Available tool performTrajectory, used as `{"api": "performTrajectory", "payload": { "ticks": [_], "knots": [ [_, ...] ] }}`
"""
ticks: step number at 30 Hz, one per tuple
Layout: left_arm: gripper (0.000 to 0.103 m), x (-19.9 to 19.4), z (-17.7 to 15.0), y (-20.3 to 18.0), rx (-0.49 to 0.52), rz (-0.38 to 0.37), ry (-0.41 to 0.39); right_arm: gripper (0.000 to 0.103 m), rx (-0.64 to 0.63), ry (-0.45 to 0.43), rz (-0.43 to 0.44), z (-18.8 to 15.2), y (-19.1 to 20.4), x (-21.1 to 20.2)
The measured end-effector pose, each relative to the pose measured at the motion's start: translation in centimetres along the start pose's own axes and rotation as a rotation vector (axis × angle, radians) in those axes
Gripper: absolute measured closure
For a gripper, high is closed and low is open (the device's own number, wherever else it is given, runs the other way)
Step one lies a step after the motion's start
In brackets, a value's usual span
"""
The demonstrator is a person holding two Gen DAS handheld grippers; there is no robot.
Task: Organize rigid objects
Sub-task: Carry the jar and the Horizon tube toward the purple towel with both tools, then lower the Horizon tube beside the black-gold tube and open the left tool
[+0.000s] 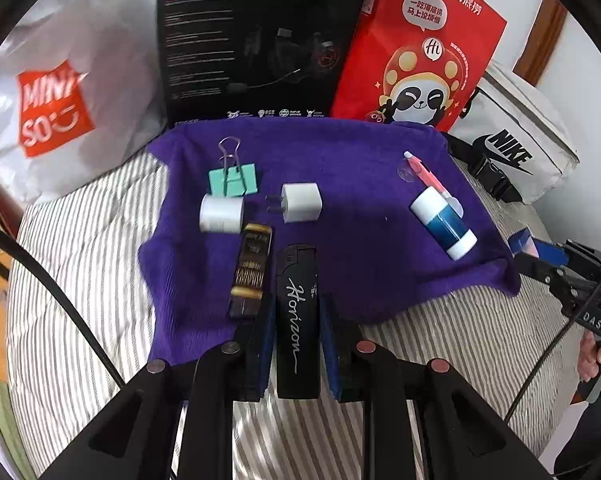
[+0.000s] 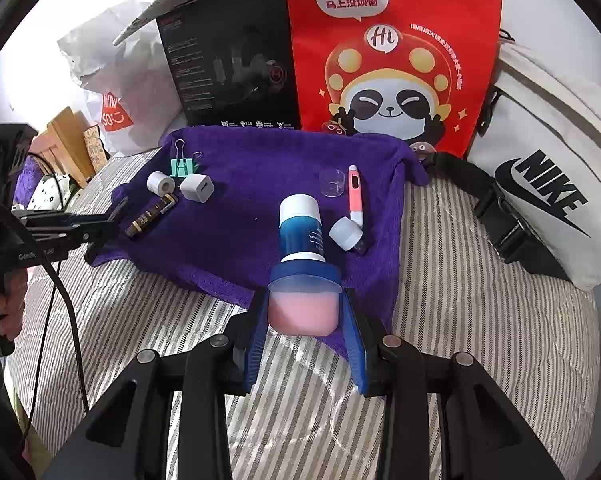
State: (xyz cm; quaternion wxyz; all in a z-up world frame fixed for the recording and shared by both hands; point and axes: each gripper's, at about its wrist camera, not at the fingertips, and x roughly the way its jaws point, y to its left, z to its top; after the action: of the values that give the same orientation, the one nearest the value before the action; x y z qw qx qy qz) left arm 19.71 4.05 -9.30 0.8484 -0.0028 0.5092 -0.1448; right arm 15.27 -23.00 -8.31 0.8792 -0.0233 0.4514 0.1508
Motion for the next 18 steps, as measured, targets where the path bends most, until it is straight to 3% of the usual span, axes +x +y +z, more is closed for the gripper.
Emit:
{"api": "performTrajectory", "payload": {
  "ticks": [18],
  "knots": [
    [0.082,5.9,2.6,0.0,0.034,0.005,0.087,0.067,0.028,0.044,0.007,-0.5,-0.5,2.2]
  ]
}}
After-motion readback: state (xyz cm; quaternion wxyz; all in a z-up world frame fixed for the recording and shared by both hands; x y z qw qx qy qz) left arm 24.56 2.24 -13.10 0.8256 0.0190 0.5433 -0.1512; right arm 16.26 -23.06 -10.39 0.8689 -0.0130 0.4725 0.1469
